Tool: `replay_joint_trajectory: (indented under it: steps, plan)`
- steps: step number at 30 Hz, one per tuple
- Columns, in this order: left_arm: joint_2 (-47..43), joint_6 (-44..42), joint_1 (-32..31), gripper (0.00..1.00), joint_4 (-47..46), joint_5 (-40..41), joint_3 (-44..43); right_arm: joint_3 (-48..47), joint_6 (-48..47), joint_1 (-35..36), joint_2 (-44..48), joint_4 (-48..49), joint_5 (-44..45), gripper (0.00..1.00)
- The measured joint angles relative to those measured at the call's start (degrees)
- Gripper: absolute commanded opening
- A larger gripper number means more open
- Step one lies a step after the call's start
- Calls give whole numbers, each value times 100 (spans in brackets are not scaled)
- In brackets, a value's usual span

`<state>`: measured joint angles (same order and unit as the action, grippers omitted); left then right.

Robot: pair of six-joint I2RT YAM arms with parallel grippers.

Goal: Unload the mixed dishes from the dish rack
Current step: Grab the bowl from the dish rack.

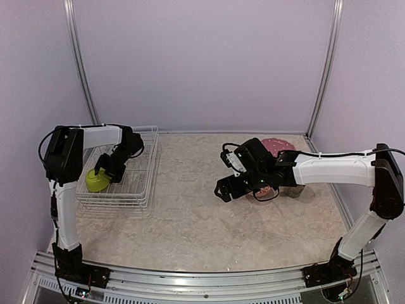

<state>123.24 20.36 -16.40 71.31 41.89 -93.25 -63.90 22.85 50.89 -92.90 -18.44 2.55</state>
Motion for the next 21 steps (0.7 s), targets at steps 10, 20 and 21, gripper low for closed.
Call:
replay_joint_trajectory:
  steps: [10,20,21]
  plan:
    - [-39,44,-109,49,81,168,0,0,24,33,0,0,2,89]
    - [-391,42,-208,35,203,42,-4,-35,42,55,0,-9,7,89]
    - [-450,42,-221,35,243,39,-15,-52,42,59,-2,-11,9,89]
